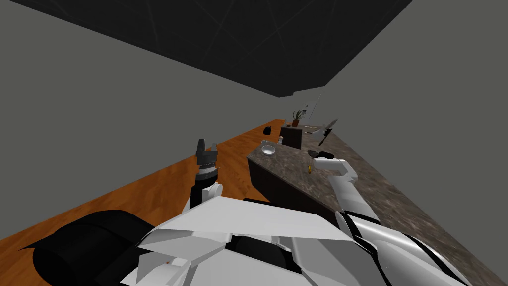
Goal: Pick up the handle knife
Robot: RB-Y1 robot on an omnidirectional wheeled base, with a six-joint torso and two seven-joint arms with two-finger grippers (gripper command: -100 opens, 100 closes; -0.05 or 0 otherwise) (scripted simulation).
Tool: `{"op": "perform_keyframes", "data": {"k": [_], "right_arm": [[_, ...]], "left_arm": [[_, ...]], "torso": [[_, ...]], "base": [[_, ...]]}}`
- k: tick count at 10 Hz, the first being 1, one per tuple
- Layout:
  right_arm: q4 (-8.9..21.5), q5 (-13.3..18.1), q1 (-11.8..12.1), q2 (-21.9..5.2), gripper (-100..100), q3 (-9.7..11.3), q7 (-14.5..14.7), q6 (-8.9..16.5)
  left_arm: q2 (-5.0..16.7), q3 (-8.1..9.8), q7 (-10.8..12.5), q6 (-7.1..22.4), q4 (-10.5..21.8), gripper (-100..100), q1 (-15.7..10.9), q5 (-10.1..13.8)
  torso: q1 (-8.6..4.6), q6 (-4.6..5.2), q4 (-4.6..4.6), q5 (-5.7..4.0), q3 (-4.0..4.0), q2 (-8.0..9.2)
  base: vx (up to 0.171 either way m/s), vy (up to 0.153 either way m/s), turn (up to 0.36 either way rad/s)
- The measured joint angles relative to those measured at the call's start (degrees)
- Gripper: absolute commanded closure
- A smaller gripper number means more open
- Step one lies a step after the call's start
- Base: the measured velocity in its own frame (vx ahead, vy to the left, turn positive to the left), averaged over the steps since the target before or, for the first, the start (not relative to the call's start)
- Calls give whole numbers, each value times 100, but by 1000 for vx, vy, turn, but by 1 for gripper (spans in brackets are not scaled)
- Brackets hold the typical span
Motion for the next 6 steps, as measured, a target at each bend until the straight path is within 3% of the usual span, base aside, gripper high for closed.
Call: {"op": "perform_keyframes", "data": {"k": [3,6], "right_arm": [[361,65,-291,-109,-100,-139,226,534],[993,63,-567,-256,-100,-267,481,937]], "left_arm": [[0,0,0,0,0,0,-1,0],[0,0,0,0,0,0,0,0]], "torso": [[-12,-6,2,-1,5,8],[-8,0,0,-2,2,3]], "base": [[-35,-39,170],[-19,-19,123]]}}
